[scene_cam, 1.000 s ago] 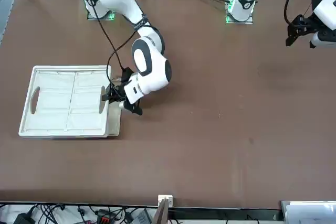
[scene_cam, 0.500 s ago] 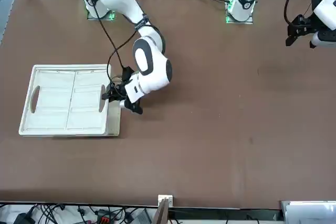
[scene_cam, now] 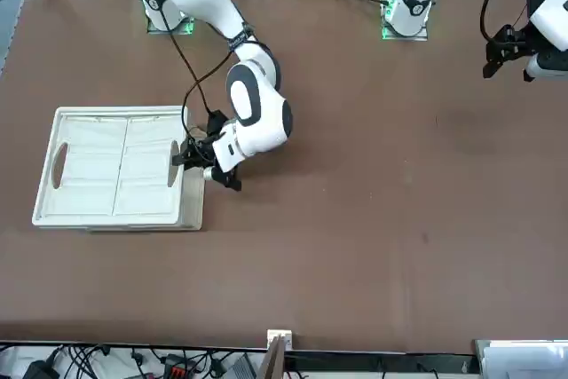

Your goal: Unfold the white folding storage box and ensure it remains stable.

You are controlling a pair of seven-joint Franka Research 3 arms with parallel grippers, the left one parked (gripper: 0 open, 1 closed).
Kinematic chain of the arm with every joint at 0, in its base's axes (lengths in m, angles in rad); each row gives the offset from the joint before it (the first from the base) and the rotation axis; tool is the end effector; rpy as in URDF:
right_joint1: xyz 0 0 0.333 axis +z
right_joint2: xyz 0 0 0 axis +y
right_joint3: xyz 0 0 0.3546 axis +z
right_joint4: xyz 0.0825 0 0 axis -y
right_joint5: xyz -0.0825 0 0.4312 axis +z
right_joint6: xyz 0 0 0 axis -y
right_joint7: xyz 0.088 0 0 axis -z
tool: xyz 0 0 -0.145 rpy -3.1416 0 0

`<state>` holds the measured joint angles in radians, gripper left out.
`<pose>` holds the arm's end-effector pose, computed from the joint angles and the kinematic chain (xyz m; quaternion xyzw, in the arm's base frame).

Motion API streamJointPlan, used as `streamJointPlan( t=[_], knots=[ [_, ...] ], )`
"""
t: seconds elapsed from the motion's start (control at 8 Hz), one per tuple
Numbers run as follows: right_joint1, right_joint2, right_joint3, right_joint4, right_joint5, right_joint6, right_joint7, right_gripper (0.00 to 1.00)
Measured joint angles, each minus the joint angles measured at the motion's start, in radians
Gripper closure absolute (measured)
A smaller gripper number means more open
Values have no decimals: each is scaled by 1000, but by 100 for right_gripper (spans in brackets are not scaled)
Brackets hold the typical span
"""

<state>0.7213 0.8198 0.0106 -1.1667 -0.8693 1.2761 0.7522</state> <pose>0.6348 0.3985 0.3010 0.8523 0.0166 0.0485 0.5206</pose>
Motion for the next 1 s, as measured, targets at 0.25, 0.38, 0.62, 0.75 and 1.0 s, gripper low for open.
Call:
streamJointPlan(
  t=[0.25, 0.38, 0.62, 0.75, 1.0],
  knots=[
    [4, 0, 0, -2, 0, -10, 0, 76],
    [4, 0, 0, -2, 0, -12, 0, 76],
    [4, 0, 0, -2, 0, -13, 0, 76],
    [4, 0, 0, -2, 0, -13, 0, 76],
    [5, 0, 0, -2, 0, -14, 0, 76]
  ],
)
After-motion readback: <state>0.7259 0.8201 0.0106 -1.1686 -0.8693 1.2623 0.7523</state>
